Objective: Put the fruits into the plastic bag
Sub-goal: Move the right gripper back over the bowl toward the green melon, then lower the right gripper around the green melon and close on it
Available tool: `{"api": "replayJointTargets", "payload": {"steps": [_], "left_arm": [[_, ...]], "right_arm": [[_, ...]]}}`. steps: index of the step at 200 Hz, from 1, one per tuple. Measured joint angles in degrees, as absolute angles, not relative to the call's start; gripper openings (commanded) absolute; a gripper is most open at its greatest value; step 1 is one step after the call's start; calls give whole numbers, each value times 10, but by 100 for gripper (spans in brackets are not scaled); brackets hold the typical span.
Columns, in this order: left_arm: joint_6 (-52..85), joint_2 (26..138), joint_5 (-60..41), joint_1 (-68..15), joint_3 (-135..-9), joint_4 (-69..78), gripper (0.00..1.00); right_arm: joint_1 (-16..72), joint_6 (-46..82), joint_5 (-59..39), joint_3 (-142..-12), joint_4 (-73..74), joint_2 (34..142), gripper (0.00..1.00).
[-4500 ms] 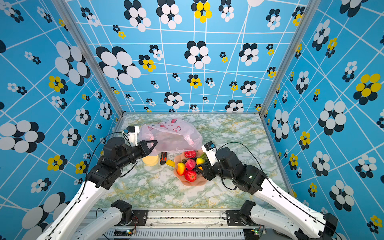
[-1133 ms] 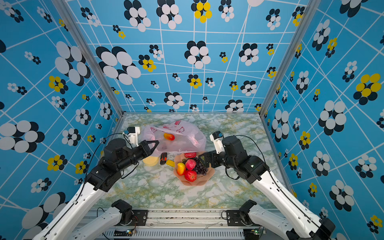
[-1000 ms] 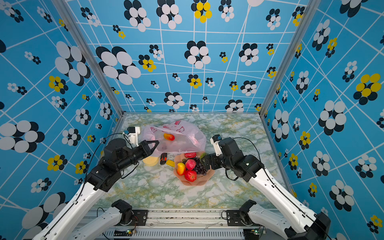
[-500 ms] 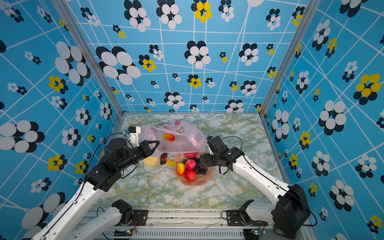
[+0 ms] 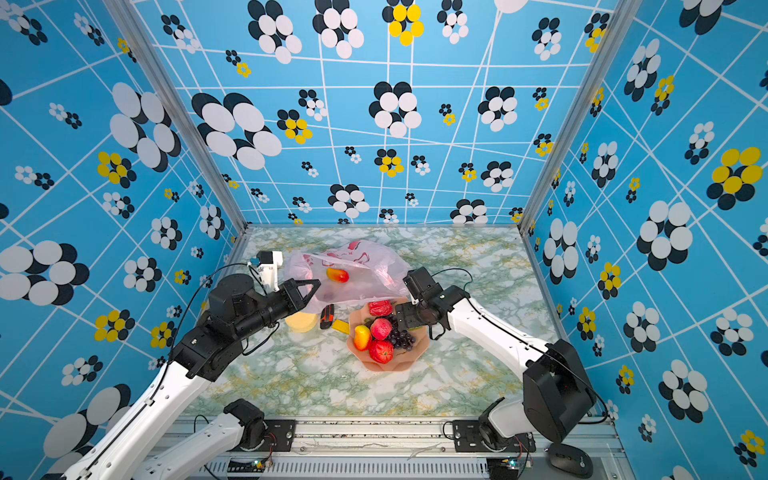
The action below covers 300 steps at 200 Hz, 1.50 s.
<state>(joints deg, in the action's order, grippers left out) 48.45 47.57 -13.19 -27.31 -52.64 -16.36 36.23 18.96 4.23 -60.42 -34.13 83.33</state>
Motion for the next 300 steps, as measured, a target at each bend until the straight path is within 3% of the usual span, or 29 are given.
{"api": "replayJointTargets", "payload": {"steps": [29, 133, 234, 255, 280, 300], "left_arm": [[484, 476, -132, -274, -526, -164, 0], [484, 476, -132, -275, -526, -164, 0], [484, 475, -126, -275, -526, -168, 0], [484, 473, -125, -275, -526, -168, 0], [484, 470, -124, -275, -526, -168, 0], [484, 468, -124, -275, -526, -170, 0]], "right_arm": [[362, 191, 42, -611, -338, 850, 82], [362, 191, 42, -612, -336, 880, 81], [362, 191, 44, -613, -323, 881, 65], [362, 190, 45, -613, -323, 877, 77], [362, 196, 46, -613, -323, 876, 99], [362, 194, 50, -613, -323, 876, 99]]}}
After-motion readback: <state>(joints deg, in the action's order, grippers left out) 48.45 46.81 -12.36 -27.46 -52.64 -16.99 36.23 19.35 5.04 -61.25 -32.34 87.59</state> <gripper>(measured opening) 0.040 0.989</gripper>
